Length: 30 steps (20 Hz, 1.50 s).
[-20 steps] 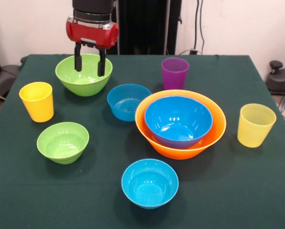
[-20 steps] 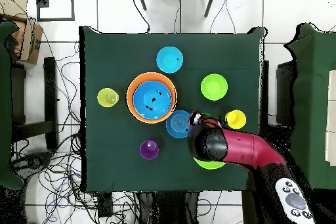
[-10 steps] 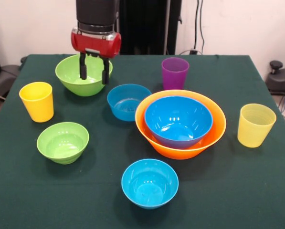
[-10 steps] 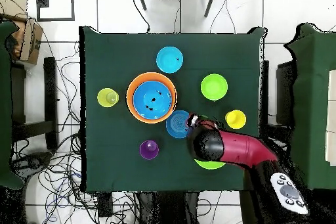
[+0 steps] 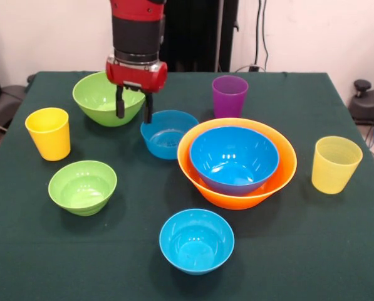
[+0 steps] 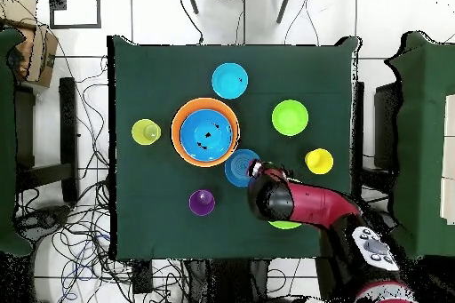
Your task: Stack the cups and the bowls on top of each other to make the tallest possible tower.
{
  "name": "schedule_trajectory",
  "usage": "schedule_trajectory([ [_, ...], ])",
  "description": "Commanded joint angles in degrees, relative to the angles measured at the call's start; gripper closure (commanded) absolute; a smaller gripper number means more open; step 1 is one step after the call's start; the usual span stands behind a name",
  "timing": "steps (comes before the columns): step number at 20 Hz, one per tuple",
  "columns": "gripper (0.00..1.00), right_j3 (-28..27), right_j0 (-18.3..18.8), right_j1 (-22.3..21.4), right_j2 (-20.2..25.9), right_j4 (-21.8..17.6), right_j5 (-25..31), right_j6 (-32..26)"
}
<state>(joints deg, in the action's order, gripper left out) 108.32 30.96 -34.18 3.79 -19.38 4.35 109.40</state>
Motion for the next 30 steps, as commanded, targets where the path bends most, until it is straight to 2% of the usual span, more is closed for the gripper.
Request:
schedule_trajectory([
  [1, 0.00, -3.01, -2.37, 9.75, -1.11, -3.55, -6.00, 5.09],
  [5, 0.00, -3.74, -0.95, 12.52, -0.27, -3.89, -6.95, 3.79],
  [8, 0.00, -3.21, -1.00, 11.70, -0.44, -4.21, -7.12, 3.35],
  [10, 0.00, -1.47, -0.62, 8.66, -0.04, -4.09, -4.93, 3.01],
  [13, 0.00, 1.98, 0.68, 1.56, 1.69, -3.30, 1.20, 1.70],
  [17, 0.00, 4.10, 1.56, -4.03, 3.21, -1.74, 6.63, 0.34],
  [21, 0.00, 4.56, 1.82, -7.35, 4.04, -0.78, 10.65, -0.47],
  [26, 0.00, 4.31, 1.81, -9.53, 4.80, -0.74, 13.21, -0.81],
  [30, 0.00, 4.51, 1.92, -9.51, 5.03, -1.38, 12.40, 0.01],
])
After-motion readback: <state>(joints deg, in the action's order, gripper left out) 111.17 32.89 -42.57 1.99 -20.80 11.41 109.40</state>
